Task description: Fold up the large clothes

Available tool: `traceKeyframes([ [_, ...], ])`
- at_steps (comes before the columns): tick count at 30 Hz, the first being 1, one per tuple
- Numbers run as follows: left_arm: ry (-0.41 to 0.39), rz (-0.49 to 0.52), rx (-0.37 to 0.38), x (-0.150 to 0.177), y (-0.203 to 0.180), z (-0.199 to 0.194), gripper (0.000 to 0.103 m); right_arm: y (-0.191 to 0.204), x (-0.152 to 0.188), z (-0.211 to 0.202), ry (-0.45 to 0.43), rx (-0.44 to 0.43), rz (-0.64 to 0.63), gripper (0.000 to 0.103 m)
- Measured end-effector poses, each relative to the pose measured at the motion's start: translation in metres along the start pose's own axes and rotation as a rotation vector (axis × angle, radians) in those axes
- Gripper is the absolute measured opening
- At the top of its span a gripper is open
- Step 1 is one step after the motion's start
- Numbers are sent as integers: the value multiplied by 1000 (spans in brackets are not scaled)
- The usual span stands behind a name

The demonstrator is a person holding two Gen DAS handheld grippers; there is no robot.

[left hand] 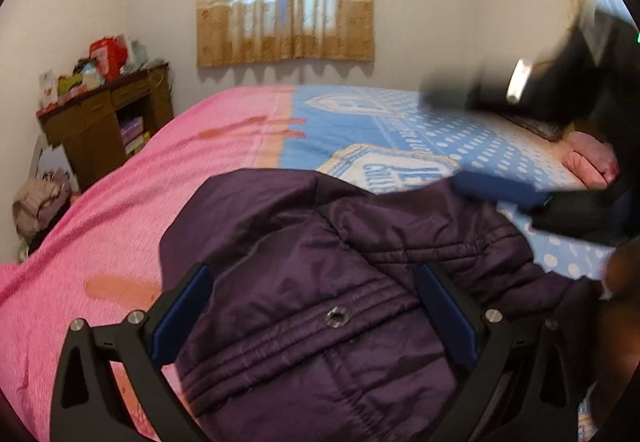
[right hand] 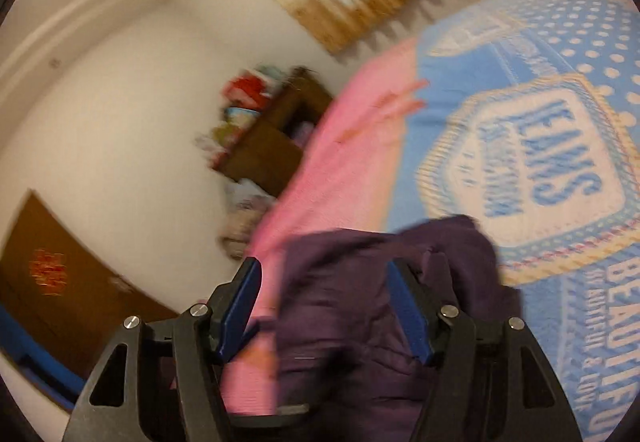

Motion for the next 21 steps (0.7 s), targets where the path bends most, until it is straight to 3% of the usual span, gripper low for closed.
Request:
traceKeyframes([
  [7,58,-11,6,14,2,14,103,-34,24,26,11,128,-111,65],
  [21,60,32,-16,26,-5,29,103,-59,41,65,50,165,-136,64],
])
Point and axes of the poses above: each gripper's, at about its wrist camera, not at the fingertips, and z roughly the way its jaws point, y to its left, x to its underside, the point moved 5 cm from there along z, roughly the way its jaws point, and after that the axes turned 12 degrees about x, right-handed, at the moved point
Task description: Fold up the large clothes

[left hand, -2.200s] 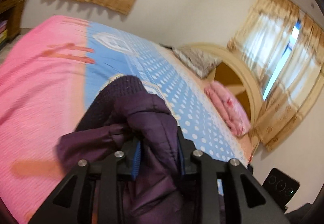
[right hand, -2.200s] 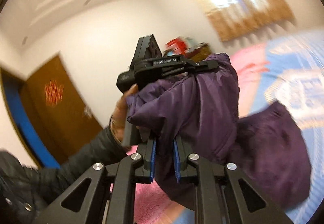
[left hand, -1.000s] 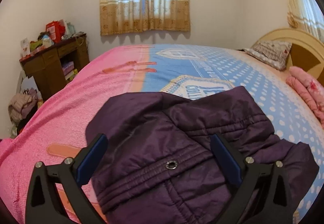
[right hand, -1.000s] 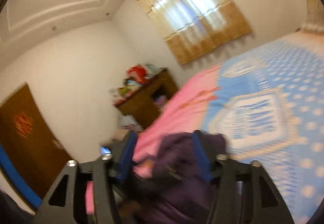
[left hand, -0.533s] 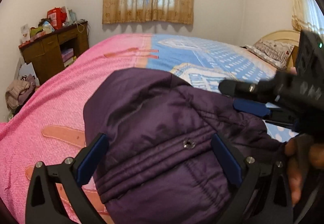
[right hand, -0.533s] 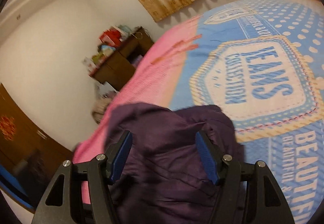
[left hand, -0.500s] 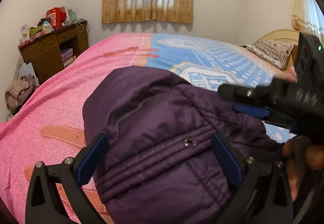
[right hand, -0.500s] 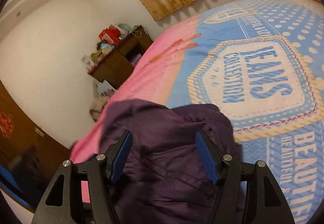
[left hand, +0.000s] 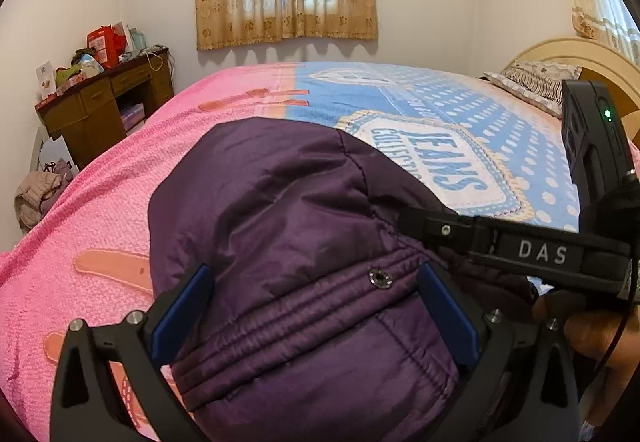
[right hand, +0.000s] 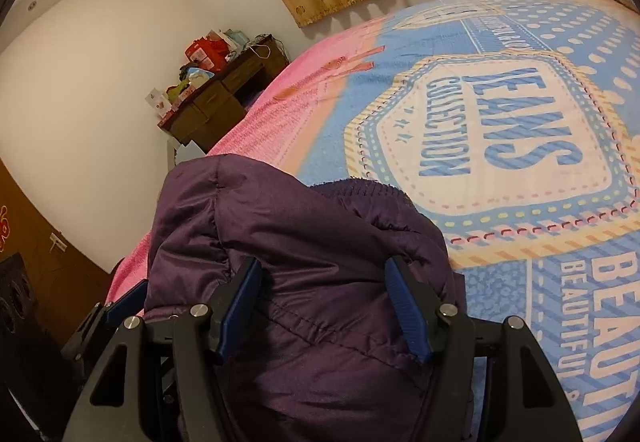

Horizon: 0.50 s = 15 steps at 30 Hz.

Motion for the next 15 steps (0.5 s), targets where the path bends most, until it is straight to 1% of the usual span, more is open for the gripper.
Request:
traceKeyframes([
  [6,6,5,-2,0,1,3,103,-5,1,6,12,-26,19,64],
  [15,-2,10,-5,1,3,3,103,-8,1,8,-2,-39,21,64],
])
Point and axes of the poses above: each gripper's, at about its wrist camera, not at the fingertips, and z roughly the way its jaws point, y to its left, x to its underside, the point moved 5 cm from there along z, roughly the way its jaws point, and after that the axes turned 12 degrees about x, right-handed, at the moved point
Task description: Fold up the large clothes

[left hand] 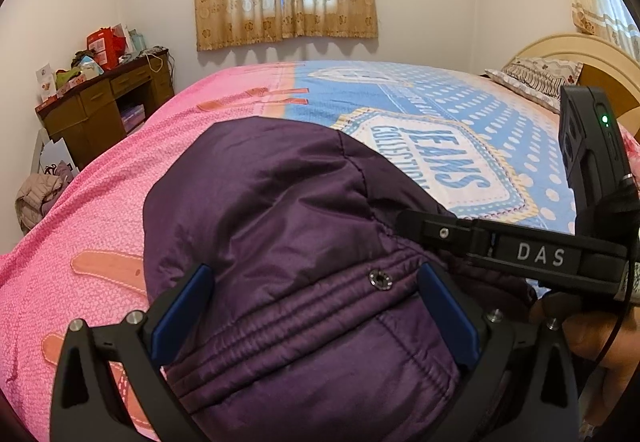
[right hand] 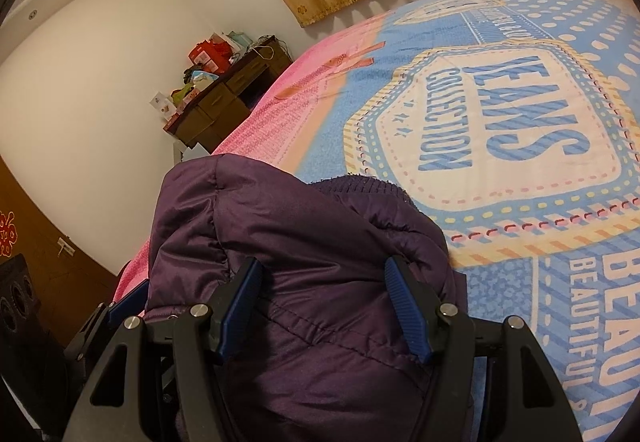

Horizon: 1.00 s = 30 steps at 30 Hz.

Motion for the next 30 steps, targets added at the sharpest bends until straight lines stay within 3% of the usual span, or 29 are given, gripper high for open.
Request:
traceKeyframes([
  [3,-1,1,1,-1,0,1,103,3,1,-5,-26,35,-26,64],
  [7,-5,6,10,0,-3,2,103,18,9,-31,-203,228,-147,64],
  [10,-7,9,13,0,-4,2,103,6,10,-39,-240,305,-94,65],
  [14,-10,10,11,0,-5,2,103,-4,8,-27,-151,289,-66,65],
  [20,-6,5,2,1,-6,2,103,-24,4,0,20,169,46,75],
  [30,28,-11,24,-4,-2,-1,103,-27,3,22,106,119,63,78],
])
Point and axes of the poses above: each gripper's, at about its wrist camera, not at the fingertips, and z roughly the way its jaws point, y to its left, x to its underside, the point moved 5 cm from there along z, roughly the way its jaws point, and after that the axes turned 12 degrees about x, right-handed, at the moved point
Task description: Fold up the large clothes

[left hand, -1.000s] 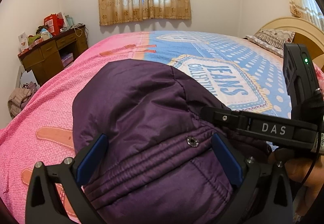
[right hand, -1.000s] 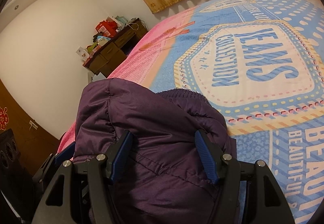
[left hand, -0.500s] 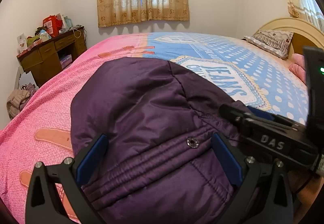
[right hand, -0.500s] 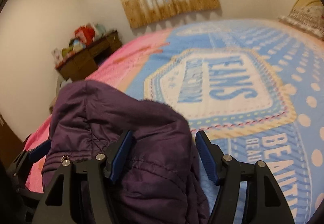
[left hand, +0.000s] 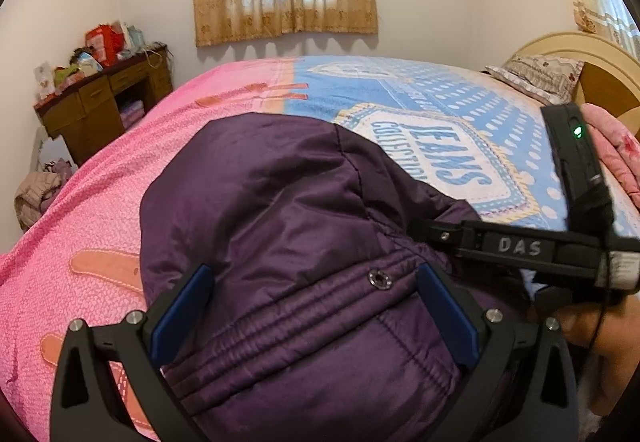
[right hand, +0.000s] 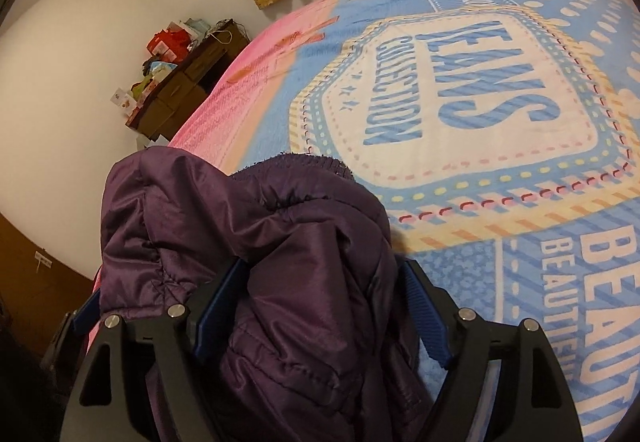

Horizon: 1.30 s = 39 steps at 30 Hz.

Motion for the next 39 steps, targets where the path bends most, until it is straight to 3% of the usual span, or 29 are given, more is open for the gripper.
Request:
traceKeyframes([
  [7,-8,-97,67,7,25,-37,103,-2,-2,4,25,-28,9,78],
  [10,-85,-116,76,9,32,-62,103,1,-3,4,19,-26,8,78],
  [12,-109,-98,36,11,35,-71,103,1,-2,4,17,-22,5,78],
  [16,-29,-196,66,32,61,-52,103,-1,0,3,20,-30,6,78],
  [18,-52,-327,147,44,77,-48,103,-2,0,2,20,-32,7,78],
  [24,34,-707,490,67,95,-12,103,-5,0,3,35,-68,25,79],
  [27,37,-784,589,73,91,2,103,-10,0,5,51,-112,40,80],
  [32,-8,-707,564,66,76,4,103,-13,1,7,70,-162,64,80],
  [39,6,-614,488,45,64,9,103,-14,-2,11,108,-219,56,77],
])
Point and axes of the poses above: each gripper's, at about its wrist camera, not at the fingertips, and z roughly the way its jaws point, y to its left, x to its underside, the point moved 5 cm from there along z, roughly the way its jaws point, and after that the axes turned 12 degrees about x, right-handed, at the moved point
